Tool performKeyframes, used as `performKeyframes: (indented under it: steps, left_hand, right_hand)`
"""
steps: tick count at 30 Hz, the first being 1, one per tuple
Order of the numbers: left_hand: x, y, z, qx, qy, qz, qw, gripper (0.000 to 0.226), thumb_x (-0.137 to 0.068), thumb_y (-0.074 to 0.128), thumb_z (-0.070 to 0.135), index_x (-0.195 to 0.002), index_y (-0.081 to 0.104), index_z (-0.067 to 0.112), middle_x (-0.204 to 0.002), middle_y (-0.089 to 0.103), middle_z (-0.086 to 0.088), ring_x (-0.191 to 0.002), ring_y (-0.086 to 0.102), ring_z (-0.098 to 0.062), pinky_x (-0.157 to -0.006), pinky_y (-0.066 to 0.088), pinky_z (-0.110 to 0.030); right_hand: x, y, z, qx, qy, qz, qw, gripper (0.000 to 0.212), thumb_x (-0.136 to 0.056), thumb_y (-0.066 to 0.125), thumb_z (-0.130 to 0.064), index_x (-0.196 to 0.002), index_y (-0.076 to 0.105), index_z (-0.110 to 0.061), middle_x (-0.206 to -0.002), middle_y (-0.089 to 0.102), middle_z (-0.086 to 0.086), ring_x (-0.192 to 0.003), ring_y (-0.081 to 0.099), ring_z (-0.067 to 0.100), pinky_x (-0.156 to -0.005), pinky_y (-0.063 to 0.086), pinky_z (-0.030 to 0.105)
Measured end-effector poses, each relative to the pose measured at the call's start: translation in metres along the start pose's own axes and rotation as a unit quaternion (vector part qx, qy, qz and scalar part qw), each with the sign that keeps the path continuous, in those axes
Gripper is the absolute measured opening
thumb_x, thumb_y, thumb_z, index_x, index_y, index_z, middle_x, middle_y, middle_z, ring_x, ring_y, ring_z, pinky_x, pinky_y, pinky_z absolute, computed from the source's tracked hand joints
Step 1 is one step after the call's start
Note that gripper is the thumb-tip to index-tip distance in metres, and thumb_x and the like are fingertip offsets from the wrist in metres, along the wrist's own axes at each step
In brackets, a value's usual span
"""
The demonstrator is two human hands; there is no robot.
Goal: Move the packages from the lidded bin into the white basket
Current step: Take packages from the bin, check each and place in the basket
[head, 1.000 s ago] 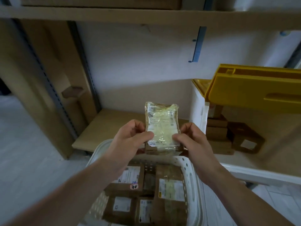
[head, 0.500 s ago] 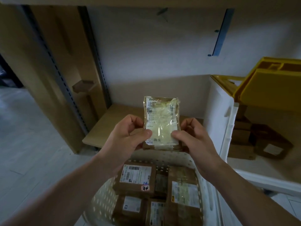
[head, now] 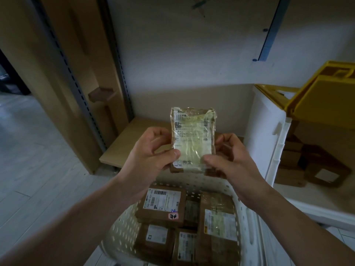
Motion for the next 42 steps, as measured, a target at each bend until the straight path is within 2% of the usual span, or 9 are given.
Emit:
performKeyframes:
  steps: [5,10,13,16,19,27,32,36,42]
  left_hand:
    - [-0.003,0.001,0.002,0.077,-0.011,-0.031,0.997,0.093,-0.081,0.068,-0.010,-0.144,0.032,0.047,-0.121,0.069,-0.020,-0.109,0.072,-0.035,-0.083,0.061,-0.058]
    - [-0.005,0.004,0.001,0.093,-0.020,-0.028,0.995,0.062,-0.077,0.069,0.019,-0.134,0.047,0.026,-0.118,0.072,-0.016,-0.112,0.070,-0.036,-0.097,0.055,-0.060]
    - [-0.007,0.004,-0.002,0.106,-0.030,-0.010,0.994,0.037,-0.084,0.066,0.020,-0.119,0.051,0.022,-0.113,0.071,-0.017,-0.109,0.069,-0.037,-0.098,0.055,-0.060]
    - [-0.006,0.005,-0.001,0.113,-0.031,-0.017,0.993,0.031,-0.090,0.063,0.015,-0.118,0.051,0.020,-0.116,0.069,-0.024,-0.106,0.068,-0.037,-0.099,0.053,-0.062]
    - [-0.005,0.007,0.001,0.121,-0.027,-0.020,0.992,0.036,-0.086,0.065,0.016,-0.118,0.052,0.020,-0.123,0.064,-0.031,-0.105,0.066,-0.038,-0.100,0.052,-0.063]
    - [-0.006,0.005,0.011,0.182,0.056,-0.044,0.981,0.067,-0.077,0.077,0.011,-0.138,0.047,0.011,-0.116,0.072,-0.019,-0.107,0.071,-0.035,-0.087,0.062,-0.044]
    - [-0.001,0.007,0.022,0.170,0.080,-0.054,0.981,0.057,-0.078,0.075,0.012,-0.130,0.053,0.005,-0.117,0.074,-0.019,-0.106,0.072,-0.035,-0.088,0.062,-0.044]
    - [0.003,0.010,0.025,0.161,0.080,-0.069,0.981,0.062,-0.072,0.077,0.020,-0.128,0.056,0.005,-0.117,0.074,-0.018,-0.105,0.073,-0.034,-0.086,0.063,-0.044]
    - [0.006,0.014,0.024,0.132,0.087,-0.110,0.981,0.066,-0.074,0.079,0.011,-0.134,0.053,0.007,-0.123,0.071,-0.020,-0.113,0.069,-0.041,-0.090,0.060,-0.051]
  right_hand:
    - [0.003,0.000,0.001,-0.004,-0.011,-0.042,0.999,0.055,-0.087,0.073,0.000,-0.122,0.056,-0.039,-0.106,0.073,-0.005,-0.105,0.072,0.019,-0.081,0.063,0.039]
    - [0.002,-0.005,-0.002,-0.056,-0.032,-0.009,0.998,0.052,-0.074,0.064,-0.018,-0.120,0.061,-0.043,-0.105,0.073,-0.003,-0.101,0.071,0.026,-0.073,0.057,0.035]
    - [0.002,-0.012,-0.001,-0.074,-0.036,0.015,0.997,0.052,-0.075,0.063,-0.021,-0.124,0.057,-0.037,-0.103,0.075,-0.003,-0.101,0.071,0.028,-0.076,0.056,0.041]
    - [0.004,-0.014,0.000,-0.073,-0.033,0.019,0.997,0.050,-0.075,0.063,-0.022,-0.123,0.056,-0.036,-0.101,0.076,-0.006,-0.101,0.072,0.027,-0.075,0.056,0.041]
    - [0.005,-0.015,0.000,-0.078,-0.032,0.018,0.996,0.051,-0.074,0.063,-0.021,-0.123,0.056,-0.033,-0.100,0.076,-0.008,-0.101,0.072,0.025,-0.073,0.055,0.038]
    - [0.008,-0.010,0.001,-0.049,-0.025,-0.027,0.998,0.056,-0.065,0.078,-0.012,-0.118,0.063,-0.025,-0.107,0.075,0.000,-0.108,0.072,0.023,-0.083,0.061,0.035]
    - [0.015,-0.009,-0.006,-0.057,-0.054,-0.033,0.996,0.054,-0.067,0.082,-0.023,-0.118,0.065,-0.018,-0.111,0.075,0.007,-0.106,0.072,0.024,-0.082,0.060,0.032]
    - [0.021,-0.003,-0.014,-0.066,-0.074,-0.039,0.994,0.047,-0.078,0.076,-0.023,-0.121,0.060,-0.014,-0.110,0.076,0.004,-0.103,0.074,0.021,-0.077,0.061,0.027]
    - [0.027,0.001,-0.021,-0.102,-0.085,-0.030,0.991,0.037,-0.083,0.063,-0.021,-0.118,0.059,-0.013,-0.107,0.077,0.000,-0.099,0.075,0.018,-0.072,0.060,0.024]
Point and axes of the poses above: each hand's wrist, its own x-axis away from the middle knuckle, its own y-axis out of the palm, z = x × y, the point moved 3 cm from there along -x, towards the middle knuckle
